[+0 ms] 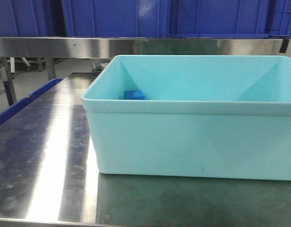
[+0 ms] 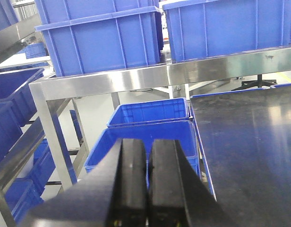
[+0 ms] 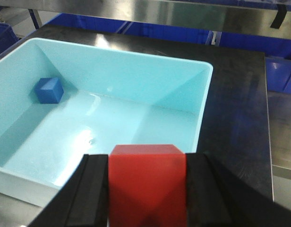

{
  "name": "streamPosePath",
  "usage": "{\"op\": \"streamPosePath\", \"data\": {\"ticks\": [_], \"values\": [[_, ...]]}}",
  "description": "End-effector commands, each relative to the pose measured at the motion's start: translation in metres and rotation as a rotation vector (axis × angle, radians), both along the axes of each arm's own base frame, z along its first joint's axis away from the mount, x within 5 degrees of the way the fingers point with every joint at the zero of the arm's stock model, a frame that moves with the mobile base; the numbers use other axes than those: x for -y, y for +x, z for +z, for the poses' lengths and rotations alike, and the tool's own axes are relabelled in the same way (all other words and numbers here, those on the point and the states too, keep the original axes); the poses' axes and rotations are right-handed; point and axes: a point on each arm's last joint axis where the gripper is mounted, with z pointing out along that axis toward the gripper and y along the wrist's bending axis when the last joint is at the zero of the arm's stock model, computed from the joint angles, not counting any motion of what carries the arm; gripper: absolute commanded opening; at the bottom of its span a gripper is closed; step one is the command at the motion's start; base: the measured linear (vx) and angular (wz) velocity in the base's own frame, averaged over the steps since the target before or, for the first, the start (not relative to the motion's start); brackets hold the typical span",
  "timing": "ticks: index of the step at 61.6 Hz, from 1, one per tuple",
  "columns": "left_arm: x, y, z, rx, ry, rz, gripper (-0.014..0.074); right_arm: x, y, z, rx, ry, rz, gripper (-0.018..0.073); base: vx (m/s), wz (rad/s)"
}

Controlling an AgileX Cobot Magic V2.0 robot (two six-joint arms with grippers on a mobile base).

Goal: Pick red cube and place on left shelf
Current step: 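Hold the red cube raised in the right gripper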

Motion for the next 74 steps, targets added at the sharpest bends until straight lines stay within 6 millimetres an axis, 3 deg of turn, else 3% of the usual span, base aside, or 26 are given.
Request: {"op": "streamPosePath", "data": {"ticks": [1,74], "values": [[0.0000,0.0001,0.0009,0.071,-0.005,0.000,0.0106,0.0006,0.0016,0.0106,0.106,0.022,-0.010,0.0055,0.00,0.00],[0.0000,0.0001,0.0009,0.071,-0.005,0.000,0.0106,0.0019,0.0028,0.0100,0.133,-0.016,-0.016,0.0055,0.00,0.00]]}}
